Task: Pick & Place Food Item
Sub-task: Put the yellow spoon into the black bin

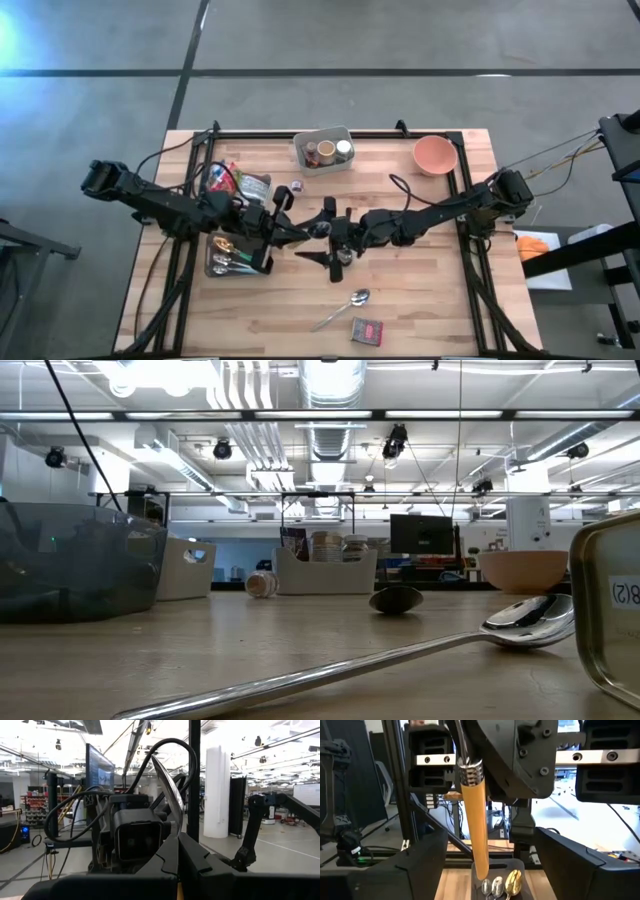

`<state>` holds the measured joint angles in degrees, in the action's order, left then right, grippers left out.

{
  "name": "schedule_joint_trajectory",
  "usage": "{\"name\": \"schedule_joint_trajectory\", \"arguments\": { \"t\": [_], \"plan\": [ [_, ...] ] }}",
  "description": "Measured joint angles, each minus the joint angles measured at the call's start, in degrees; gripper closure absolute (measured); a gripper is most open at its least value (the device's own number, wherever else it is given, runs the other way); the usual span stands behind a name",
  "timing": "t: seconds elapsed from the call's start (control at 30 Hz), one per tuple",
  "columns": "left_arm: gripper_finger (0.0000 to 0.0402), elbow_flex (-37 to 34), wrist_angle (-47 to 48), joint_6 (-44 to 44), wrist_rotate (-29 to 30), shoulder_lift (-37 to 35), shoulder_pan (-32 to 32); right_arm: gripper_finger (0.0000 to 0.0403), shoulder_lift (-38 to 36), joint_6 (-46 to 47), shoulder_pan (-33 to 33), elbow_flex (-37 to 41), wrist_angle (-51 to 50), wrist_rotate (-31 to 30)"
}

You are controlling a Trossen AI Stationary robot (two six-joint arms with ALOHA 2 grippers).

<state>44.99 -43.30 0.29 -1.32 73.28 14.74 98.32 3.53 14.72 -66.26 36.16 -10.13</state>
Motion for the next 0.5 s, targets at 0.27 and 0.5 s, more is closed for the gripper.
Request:
{"name": "schedule_joint_trajectory", "arguments": {
  "t": [0.27,0.5],
  "plan": [
    [0.0401,0.04,-0.38,0.18,-2.29,-0.02,0.00,0.0106,0.00,-0.50,0.00,-0.04,0.89,0.02],
    [0.0401,0.07,-0.18,-0.31,-4.22,0.02,0.00,0.0106,0.00,-0.64,-0.02,-0.03,2.11,0.18]
  ]
}}
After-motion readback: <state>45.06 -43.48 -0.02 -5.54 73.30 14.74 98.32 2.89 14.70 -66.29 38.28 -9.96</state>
